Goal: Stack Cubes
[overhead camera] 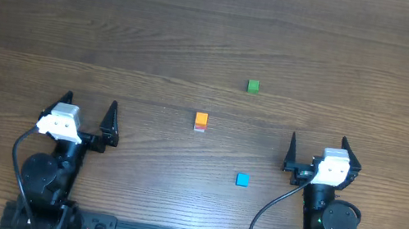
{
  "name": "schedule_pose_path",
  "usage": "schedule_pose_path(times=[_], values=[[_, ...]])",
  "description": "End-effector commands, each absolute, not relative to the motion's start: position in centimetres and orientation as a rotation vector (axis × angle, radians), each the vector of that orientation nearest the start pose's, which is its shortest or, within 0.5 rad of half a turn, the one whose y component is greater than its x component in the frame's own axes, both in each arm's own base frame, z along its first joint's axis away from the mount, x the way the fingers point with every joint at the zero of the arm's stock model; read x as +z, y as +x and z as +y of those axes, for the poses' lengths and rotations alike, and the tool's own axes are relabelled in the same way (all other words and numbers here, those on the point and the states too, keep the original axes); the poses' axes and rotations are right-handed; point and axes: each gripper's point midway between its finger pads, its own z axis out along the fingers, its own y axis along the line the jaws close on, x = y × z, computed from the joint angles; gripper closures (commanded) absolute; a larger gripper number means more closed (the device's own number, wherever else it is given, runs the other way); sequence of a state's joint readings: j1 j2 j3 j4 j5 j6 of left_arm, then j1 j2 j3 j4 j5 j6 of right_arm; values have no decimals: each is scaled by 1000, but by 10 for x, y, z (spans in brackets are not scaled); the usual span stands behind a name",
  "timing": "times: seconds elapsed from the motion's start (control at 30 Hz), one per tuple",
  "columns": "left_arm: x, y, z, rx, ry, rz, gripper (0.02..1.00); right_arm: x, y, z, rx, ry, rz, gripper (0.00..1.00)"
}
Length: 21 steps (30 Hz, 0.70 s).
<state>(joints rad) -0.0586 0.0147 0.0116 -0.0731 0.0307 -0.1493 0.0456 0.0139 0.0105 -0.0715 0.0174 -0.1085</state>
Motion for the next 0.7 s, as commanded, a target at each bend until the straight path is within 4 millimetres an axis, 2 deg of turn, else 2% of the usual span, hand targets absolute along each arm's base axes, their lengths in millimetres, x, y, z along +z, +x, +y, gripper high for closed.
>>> schedule_pose_path(times=[0.03,0.27,0.43,0.57,0.7], values=[[157,245,-20,-179,-34,1646,18,157,246,7,-68,-110,1640,9],[157,245,-20,-179,-34,1646,18,157,246,9,-60,-115,1640,7],[157,245,-20,-179,-34,1646,18,158,245,24,55,-138,1632,7],[157,245,-20,-179,-34,1646,18,177,244,32,117,-143,1555,7],[157,245,-20,-179,-34,1648,18,185,243,40,211,-128,1527,7]])
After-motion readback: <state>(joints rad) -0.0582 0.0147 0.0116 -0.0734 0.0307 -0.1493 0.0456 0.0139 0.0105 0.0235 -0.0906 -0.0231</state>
